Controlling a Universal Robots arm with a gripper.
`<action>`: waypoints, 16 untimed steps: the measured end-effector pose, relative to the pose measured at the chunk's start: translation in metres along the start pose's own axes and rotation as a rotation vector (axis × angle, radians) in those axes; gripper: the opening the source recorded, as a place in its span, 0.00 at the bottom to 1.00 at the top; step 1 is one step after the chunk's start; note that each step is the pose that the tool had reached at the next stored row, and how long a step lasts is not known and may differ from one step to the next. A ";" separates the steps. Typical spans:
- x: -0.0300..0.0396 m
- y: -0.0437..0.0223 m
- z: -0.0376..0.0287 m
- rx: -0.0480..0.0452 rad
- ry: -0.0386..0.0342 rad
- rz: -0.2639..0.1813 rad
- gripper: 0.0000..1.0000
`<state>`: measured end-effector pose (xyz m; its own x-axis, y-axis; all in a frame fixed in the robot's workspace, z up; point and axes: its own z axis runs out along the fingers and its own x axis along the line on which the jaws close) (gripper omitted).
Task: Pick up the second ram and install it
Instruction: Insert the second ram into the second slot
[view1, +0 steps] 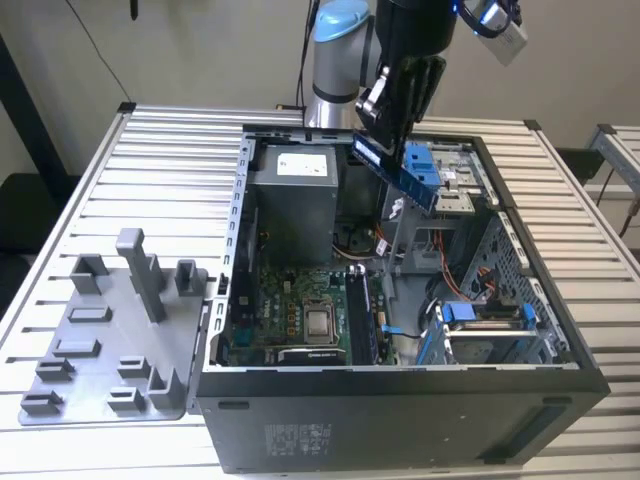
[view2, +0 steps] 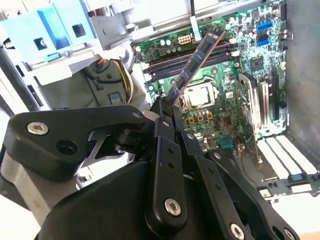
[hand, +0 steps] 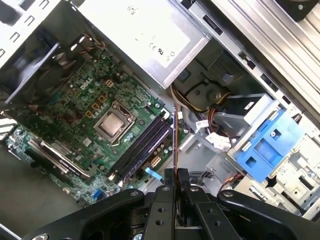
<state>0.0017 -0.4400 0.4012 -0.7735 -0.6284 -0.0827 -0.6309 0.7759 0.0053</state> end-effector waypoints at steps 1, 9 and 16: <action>0.0000 0.0000 0.0002 0.0013 0.0000 0.016 0.14; 0.0007 -0.0007 0.0010 0.0066 0.0037 0.117 0.14; 0.0015 -0.0025 0.0013 -0.0034 0.0219 0.151 0.14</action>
<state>0.0022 -0.4429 0.3998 -0.8609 -0.5054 -0.0589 -0.5072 0.8616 0.0195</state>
